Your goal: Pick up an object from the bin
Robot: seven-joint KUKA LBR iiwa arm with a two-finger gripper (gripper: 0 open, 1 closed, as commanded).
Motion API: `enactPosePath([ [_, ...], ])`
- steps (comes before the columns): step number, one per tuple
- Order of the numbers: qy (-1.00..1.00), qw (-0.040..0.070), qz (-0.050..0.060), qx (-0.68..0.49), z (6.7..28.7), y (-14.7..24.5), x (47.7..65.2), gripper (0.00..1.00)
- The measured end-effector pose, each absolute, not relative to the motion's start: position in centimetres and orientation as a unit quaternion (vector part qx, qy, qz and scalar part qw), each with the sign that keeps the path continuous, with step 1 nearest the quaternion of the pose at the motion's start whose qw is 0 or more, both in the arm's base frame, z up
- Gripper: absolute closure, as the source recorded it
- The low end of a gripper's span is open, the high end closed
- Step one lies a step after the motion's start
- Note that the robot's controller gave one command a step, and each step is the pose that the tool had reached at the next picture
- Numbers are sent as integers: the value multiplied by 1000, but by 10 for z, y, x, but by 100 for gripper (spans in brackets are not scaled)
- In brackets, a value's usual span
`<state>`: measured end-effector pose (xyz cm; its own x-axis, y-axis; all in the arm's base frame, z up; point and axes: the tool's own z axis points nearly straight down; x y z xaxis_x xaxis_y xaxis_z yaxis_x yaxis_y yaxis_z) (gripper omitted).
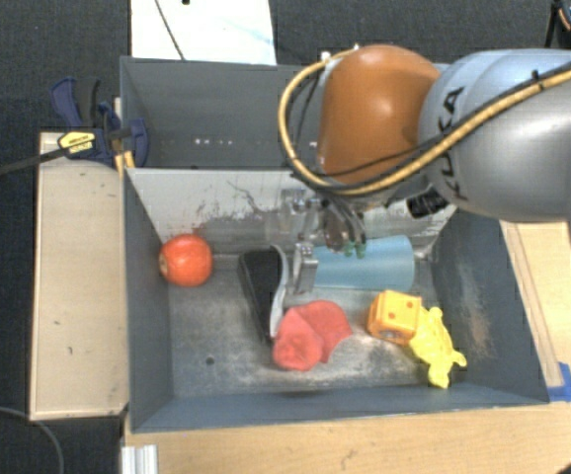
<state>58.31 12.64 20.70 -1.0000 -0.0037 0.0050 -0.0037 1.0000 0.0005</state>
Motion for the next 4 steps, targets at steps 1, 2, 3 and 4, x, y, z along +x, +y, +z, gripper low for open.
enactPosePath([
  [1, -1000, -2, -1, 1, 212, 126, 585, 0],
  [2, -1000, -5, -1, 0, 162, 151, 584, 0],
  [3, -1000, 1, -1, -20, 132, 117, 560, 0],
  [4, -993, -2, 1, -117, 107, 98, 575, 0],
])
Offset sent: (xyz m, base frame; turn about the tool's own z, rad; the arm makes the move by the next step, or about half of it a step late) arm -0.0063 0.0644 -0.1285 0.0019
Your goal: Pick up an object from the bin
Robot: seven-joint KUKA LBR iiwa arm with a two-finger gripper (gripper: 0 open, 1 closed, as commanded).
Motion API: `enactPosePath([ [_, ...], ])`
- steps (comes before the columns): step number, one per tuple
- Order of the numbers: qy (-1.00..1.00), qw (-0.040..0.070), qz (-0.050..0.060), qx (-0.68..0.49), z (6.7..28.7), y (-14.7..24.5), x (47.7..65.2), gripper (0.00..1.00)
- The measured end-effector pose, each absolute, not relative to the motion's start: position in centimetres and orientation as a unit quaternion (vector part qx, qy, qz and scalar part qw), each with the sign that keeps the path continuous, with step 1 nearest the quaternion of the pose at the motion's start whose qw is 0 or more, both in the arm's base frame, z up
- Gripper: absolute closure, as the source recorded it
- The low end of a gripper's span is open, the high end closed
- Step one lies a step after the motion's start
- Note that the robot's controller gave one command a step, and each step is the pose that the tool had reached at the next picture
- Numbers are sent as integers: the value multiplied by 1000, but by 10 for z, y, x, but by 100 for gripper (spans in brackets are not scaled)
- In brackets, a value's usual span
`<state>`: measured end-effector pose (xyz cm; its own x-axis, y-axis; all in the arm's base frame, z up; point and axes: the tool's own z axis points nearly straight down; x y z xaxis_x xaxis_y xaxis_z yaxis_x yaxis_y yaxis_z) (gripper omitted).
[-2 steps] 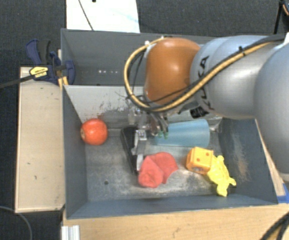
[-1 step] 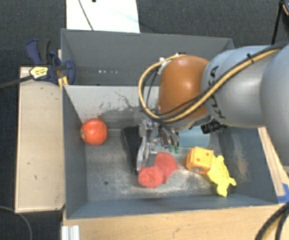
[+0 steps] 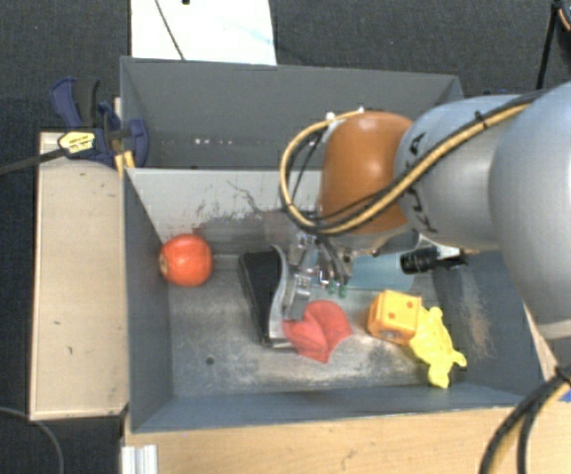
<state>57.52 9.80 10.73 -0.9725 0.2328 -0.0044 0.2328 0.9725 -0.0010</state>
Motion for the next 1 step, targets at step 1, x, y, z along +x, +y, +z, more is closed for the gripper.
enactPosePath([
  [1, 996, 4, 1, 84, 98, 96, 544, 0],
])
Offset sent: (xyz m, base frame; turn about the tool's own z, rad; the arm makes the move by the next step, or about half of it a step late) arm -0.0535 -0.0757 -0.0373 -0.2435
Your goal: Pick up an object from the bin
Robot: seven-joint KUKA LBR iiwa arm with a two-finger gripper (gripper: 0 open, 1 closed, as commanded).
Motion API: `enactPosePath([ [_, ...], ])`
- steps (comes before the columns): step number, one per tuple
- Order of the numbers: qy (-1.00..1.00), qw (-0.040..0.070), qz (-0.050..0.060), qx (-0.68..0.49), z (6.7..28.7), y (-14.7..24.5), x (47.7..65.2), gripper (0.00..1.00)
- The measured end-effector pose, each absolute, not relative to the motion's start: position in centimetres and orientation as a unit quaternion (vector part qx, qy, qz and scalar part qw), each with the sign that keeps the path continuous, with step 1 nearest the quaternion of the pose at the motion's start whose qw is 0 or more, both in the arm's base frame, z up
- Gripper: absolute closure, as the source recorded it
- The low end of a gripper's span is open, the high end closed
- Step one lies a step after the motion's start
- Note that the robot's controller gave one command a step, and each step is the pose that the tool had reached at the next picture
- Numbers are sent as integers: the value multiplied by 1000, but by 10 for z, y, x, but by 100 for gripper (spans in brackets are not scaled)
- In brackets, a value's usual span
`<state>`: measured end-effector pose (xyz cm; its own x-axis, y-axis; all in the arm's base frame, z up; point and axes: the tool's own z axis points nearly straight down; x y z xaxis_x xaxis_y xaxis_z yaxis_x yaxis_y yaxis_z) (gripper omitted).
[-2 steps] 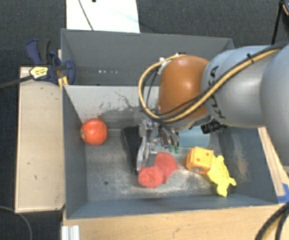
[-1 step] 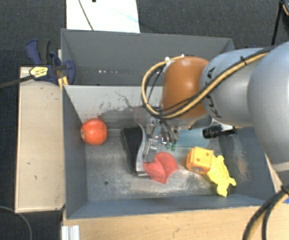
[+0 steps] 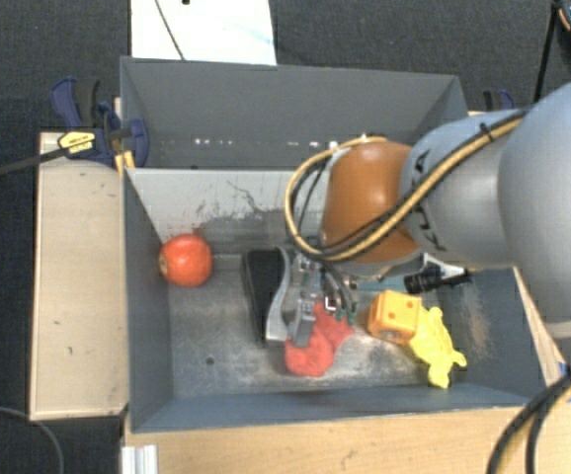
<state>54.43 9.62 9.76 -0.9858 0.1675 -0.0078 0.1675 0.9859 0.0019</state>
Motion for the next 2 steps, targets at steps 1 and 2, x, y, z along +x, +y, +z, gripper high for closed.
enactPosePath([
  [1, 1000, 2, 1, -4, 79, 45, 528, 0],
  [2, 1000, 1, 1, 12, 71, 39, 492, 100],
])
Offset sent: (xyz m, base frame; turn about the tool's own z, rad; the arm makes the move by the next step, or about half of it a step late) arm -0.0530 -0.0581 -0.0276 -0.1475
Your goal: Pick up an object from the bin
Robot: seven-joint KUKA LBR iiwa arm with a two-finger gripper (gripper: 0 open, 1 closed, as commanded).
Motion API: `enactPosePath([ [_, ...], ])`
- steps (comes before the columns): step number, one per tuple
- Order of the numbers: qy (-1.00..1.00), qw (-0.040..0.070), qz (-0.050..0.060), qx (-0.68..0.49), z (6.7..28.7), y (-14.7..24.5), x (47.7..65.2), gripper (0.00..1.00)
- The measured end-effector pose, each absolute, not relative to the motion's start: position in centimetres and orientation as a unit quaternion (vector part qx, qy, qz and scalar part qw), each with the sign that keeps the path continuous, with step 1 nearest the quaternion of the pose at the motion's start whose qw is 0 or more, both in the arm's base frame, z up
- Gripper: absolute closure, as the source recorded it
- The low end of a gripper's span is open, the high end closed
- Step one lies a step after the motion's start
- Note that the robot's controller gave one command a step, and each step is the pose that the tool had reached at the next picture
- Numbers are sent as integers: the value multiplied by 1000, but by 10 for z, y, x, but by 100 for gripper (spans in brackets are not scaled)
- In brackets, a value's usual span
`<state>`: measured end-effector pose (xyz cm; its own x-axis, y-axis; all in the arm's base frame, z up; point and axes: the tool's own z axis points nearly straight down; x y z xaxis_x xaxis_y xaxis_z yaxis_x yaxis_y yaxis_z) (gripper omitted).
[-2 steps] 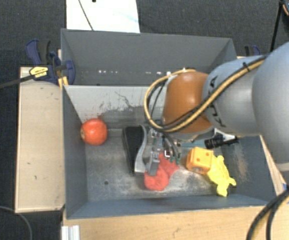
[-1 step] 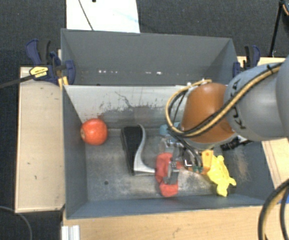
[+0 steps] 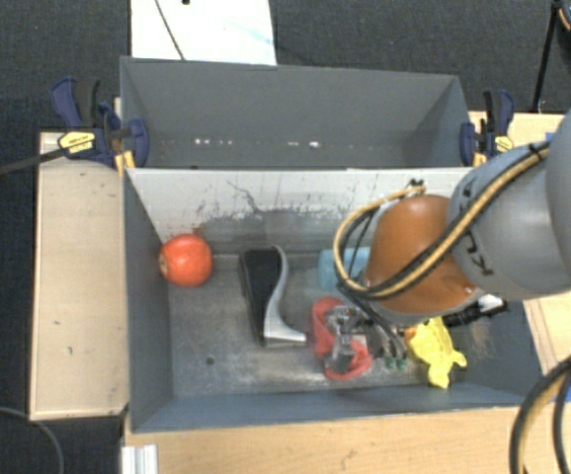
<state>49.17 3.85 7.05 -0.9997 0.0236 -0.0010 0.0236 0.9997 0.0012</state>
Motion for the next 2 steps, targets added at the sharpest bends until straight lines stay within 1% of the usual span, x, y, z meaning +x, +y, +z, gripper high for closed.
enactPosePath([
  [1, 1000, 1, 1, 12, 71, 39, 492, 100],
  [2, 1000, -2, 0, 8, 125, 50, 496, 100],
])
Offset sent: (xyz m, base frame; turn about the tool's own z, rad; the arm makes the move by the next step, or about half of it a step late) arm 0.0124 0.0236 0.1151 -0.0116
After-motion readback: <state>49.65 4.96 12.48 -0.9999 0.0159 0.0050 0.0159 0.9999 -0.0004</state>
